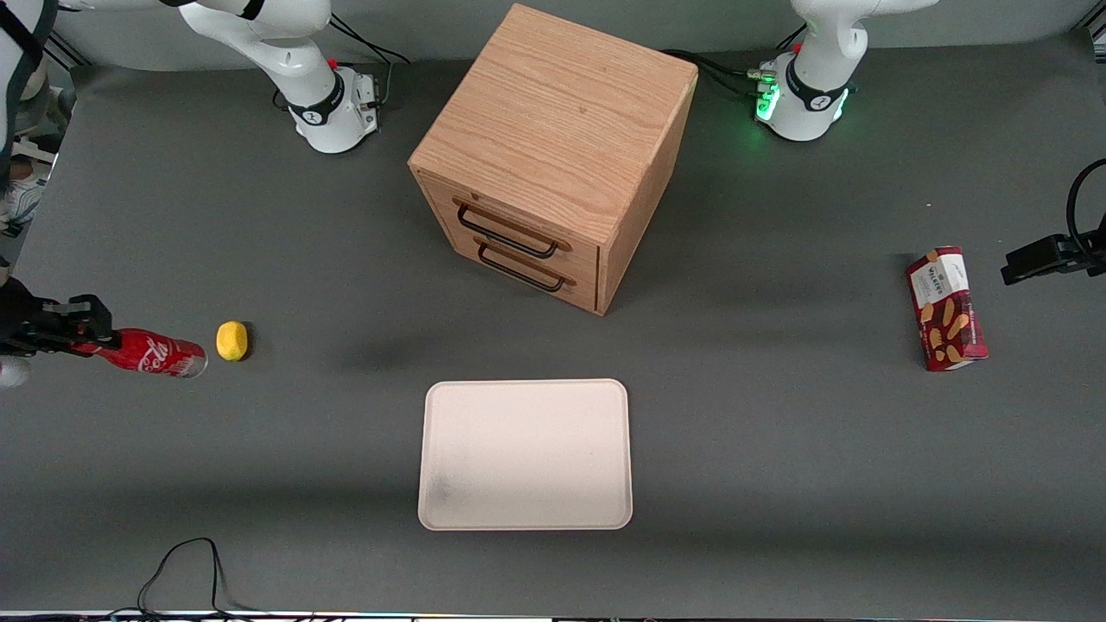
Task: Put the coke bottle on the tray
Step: 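Lift the bottle and carry it toward the white tray, then lower the bottle onto the tray's edge and open the right gripper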
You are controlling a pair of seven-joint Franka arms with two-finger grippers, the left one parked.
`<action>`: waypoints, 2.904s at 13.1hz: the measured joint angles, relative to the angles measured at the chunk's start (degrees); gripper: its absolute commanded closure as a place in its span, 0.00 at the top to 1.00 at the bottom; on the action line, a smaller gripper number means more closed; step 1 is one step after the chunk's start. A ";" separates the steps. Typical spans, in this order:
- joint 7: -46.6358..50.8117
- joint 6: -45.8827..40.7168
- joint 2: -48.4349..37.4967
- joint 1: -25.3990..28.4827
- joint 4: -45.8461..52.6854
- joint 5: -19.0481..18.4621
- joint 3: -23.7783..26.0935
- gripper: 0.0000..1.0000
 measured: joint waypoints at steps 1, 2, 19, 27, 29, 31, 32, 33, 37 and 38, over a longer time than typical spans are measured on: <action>0.00 1.39 0.10 1.89 0.14 0.00 0.05 0.00; 0.35 2.72 0.27 4.12 0.20 0.00 0.07 0.00; 22.45 23.16 12.98 21.81 1.54 -0.03 -0.43 0.00; 21.53 35.94 26.68 21.61 1.52 -0.03 -0.77 0.00; 20.72 36.41 28.09 21.60 1.55 -0.03 -0.93 0.00; 19.79 36.96 28.61 21.55 1.59 -0.03 -1.32 0.00; 19.61 37.12 28.62 21.54 1.61 -0.03 -1.44 0.59; 19.55 37.21 28.63 21.54 1.61 -0.03 -1.48 1.00; 19.71 37.64 28.29 21.51 2.28 -0.03 -1.68 1.00; 19.73 36.62 27.27 21.49 2.34 -0.03 -1.72 1.00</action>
